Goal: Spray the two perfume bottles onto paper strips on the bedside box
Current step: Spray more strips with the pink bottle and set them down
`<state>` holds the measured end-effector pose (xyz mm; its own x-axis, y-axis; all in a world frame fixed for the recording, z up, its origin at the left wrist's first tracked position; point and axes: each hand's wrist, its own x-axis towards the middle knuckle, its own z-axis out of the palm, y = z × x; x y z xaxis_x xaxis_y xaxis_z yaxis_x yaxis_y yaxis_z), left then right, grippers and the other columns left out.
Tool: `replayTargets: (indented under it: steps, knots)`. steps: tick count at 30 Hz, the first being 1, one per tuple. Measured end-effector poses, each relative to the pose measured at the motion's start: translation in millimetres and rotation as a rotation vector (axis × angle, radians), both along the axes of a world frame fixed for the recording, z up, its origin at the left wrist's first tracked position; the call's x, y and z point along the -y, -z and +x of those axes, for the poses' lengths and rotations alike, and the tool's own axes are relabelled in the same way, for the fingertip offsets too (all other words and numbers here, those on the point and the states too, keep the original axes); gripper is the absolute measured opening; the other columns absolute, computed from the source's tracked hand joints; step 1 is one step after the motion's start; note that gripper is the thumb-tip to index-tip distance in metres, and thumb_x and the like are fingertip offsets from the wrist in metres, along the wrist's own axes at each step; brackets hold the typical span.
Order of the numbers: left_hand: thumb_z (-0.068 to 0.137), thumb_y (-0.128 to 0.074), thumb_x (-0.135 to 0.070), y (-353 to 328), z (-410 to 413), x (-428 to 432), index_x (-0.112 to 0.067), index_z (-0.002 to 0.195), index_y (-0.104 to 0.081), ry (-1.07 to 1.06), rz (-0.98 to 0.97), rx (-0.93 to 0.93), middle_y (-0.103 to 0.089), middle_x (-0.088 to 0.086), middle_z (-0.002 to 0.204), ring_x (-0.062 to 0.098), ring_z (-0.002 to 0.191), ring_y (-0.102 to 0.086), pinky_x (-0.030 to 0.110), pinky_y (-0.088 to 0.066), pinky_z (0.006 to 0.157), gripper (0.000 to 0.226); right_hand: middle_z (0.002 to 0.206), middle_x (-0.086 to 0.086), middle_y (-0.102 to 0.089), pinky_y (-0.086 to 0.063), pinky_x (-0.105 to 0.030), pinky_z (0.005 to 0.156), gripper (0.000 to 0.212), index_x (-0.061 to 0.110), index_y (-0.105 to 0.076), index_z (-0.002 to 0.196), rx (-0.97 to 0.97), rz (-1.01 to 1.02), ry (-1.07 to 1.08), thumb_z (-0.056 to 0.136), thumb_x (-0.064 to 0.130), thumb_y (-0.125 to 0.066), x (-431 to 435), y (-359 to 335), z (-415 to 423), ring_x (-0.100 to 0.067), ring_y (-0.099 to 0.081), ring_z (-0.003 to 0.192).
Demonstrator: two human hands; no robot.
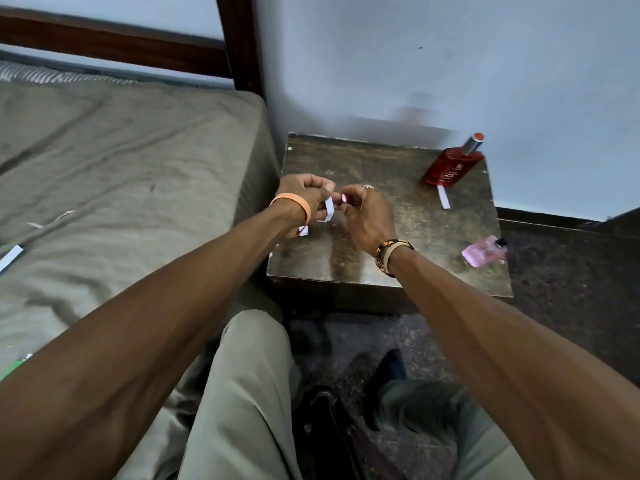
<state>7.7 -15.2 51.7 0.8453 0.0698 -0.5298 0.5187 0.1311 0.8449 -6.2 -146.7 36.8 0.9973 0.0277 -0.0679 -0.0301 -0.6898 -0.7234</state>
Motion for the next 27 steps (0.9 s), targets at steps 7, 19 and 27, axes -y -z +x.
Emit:
replayTargets:
  steps: [7, 19, 27]
  knots:
    - [0.092, -0.06, -0.007, -48, -9, 100, -0.007, 0.088, -0.06, 0.152, -0.04, 0.106, -0.069, 0.019, 0.091, 0.026, 0.075, -0.069, 0.036, -0.06, 0.072, 0.004, 0.11, -0.004, -0.071, -0.052, -0.035, 0.088, 0.026, 0.012, -0.068, 0.117, 0.099, -0.017, 0.165, 0.092, 0.005, -0.063, 97, -47, -24, -0.02, -0.064, 0.101]
    - [0.092, -0.06, -0.006, -71, -32, 228, -0.007, 0.09, -0.062, 0.355, -0.036, 0.166, -0.069, 0.014, 0.085, 0.021, 0.071, -0.069, 0.031, -0.06, 0.064, 0.003, 0.097, -0.005, -0.073, -0.055, -0.047, 0.082, 0.028, 0.014, -0.071, 0.108, 0.096, -0.108, 0.295, 0.09, -0.002, -0.055, 222, -65, -59, -0.026, -0.067, 0.091]
    - [0.09, -0.062, -0.005, -53, -32, 241, -0.009, 0.083, -0.064, 0.367, 0.016, 0.131, -0.07, 0.013, 0.08, 0.026, 0.074, -0.07, 0.041, -0.06, 0.072, 0.008, 0.098, -0.004, -0.073, -0.057, -0.042, 0.082, 0.038, 0.018, -0.07, 0.112, 0.071, -0.137, 0.268, 0.089, -0.007, -0.051, 234, -51, -64, -0.022, -0.066, 0.09]
